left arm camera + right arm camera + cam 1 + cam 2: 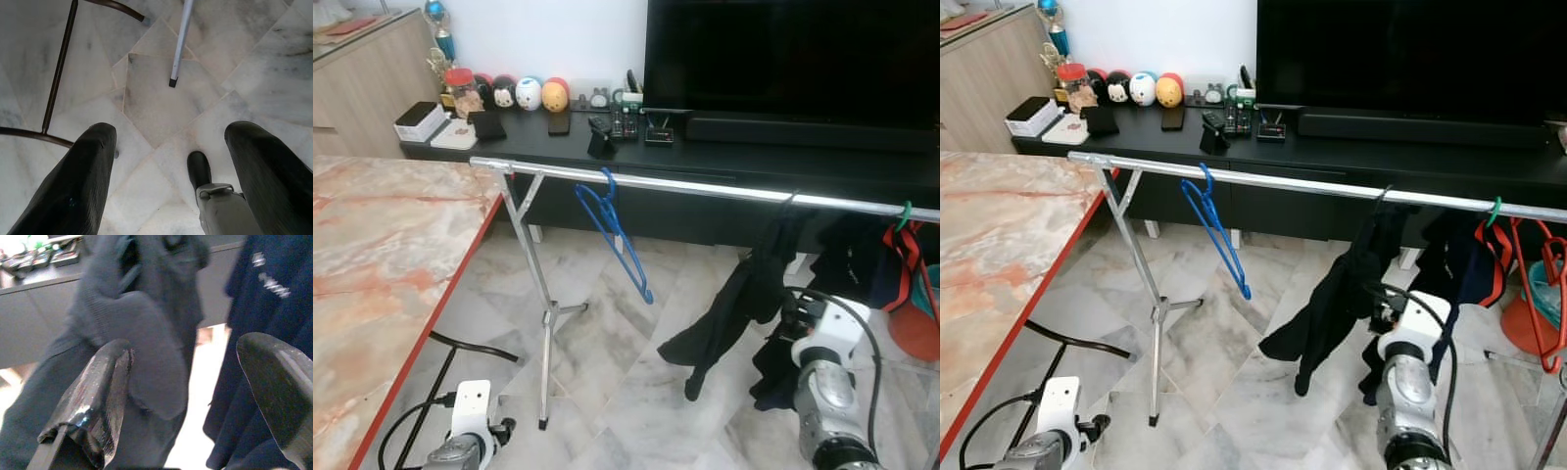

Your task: Hang hanger

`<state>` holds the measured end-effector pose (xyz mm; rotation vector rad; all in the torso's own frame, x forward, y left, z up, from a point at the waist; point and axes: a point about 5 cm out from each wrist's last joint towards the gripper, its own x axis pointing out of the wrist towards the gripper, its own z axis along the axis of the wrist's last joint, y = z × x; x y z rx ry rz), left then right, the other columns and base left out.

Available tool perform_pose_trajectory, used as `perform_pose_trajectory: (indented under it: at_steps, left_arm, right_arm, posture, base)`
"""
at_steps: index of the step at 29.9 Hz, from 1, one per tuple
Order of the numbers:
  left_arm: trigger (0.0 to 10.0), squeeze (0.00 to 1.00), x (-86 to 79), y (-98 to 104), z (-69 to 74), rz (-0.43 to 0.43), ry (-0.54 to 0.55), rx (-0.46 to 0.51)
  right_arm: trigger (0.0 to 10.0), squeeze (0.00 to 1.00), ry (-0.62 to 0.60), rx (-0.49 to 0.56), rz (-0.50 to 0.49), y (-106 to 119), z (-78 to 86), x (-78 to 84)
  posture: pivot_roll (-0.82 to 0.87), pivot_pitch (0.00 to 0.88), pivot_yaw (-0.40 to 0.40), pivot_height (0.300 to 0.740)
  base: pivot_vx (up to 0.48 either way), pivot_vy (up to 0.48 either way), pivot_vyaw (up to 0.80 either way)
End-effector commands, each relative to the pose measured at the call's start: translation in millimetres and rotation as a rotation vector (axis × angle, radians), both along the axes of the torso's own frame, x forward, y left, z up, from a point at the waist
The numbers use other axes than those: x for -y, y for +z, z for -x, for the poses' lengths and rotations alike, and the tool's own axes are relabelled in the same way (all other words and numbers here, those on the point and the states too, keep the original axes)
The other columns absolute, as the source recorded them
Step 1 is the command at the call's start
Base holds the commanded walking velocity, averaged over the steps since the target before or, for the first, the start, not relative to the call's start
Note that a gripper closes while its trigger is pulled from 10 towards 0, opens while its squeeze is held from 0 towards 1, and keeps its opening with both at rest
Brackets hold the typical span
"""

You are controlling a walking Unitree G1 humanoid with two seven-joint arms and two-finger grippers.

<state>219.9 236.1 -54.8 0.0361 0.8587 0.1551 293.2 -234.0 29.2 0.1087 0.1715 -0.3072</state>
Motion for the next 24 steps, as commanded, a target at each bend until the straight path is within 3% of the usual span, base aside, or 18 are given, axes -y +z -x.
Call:
perform_pose_trajectory:
  at_steps: [1, 10, 17, 24]
  left_arm:
    - [10.0, 0.00, -9.2, -1, 5.4, -0.028, 0.024, -0.013]
    - [10.0, 0.00, -17.2, 1, 6.4, -0.036, 0.071, -0.011]
    - [10.0, 0.00, -16.4, 1, 6.4, -0.034, 0.045, -0.013]
    - [10.0, 0.00, -14.1, -2, 9.7, -0.030, -0.005, -0.034]
  right_arm:
    - [10.0, 0.00, 0.037, -0.018, -0.011, 1, -6.5, -9.3]
    - [10.0, 0.00, 0.067, -0.023, -0.035, 2, -14.0, -21.8]
    - [10.0, 0.00, 0.049, -0.022, -0.030, 1, -11.2, -16.3]
    - [10.0, 0.00, 0.010, -0.011, -0.015, 2, -7.8, -6.0]
  posture:
    - [-0.03, 0.000, -0.014, 0.740]
    - [-0.01, 0.000, -0.008, 0.740]
    - [-0.04, 0.000, 0.008, 0.740]
    - [-0.12, 0.000, 0.041, 0.740]
  base:
    - [0.000, 0.000, 0.00]
    - [0.000, 0.029, 0.00]
    - [0.000, 0.256, 0.00]
    - [0.000, 0.000, 0.00]
